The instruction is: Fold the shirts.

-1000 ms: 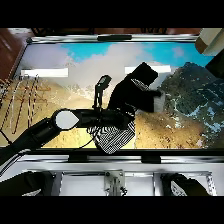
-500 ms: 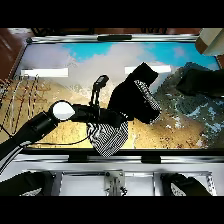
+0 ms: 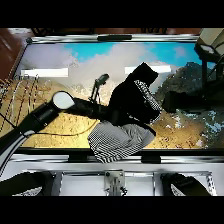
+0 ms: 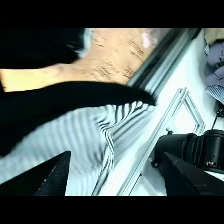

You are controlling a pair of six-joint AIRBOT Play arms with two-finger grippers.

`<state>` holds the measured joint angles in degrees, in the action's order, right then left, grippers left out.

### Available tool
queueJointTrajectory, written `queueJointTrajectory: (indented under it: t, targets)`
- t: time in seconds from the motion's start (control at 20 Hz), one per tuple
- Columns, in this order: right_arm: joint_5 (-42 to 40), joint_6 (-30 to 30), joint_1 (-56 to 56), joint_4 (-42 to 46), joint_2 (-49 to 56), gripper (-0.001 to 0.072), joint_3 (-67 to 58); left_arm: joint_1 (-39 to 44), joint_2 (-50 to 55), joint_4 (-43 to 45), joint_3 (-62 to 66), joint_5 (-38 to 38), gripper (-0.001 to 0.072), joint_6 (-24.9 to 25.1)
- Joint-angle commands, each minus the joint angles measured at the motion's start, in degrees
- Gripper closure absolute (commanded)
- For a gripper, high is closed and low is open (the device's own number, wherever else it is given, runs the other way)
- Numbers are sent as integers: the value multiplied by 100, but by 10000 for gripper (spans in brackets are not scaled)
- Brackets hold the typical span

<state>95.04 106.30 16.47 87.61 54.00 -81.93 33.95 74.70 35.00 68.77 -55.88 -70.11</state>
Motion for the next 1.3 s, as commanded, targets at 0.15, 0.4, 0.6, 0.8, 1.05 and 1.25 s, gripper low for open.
queueJointTrajectory:
  t: [0.15, 0.4, 0.6, 0.8, 1.05, 1.25]
  targets:
    - [-1272, 299, 13, 114, -282, 124, 2055, -2363, -157, 710, 337, -1609, -4, -170]
    - [-2194, 85, 13, -824, 459, 46, 3091, -2776, 4, 1364, 33, -1873, -4, -413]
    - [-2221, -273, 13, -866, 1182, 46, 3112, -2234, 387, 1279, -470, -1480, -4, -417]
    - [-2015, -826, 11, -962, 1742, 46, 3112, -1497, 942, 839, -472, -557, -4, -560]
    - [-1670, -1547, 0, -951, 1917, 46, 3112, -1080, 1558, 317, -470, -151, -3, -555]
    - [-1572, -1751, 2, -999, 2098, 46, 3112, -1058, 1882, -632, -470, 37, 17, -155]
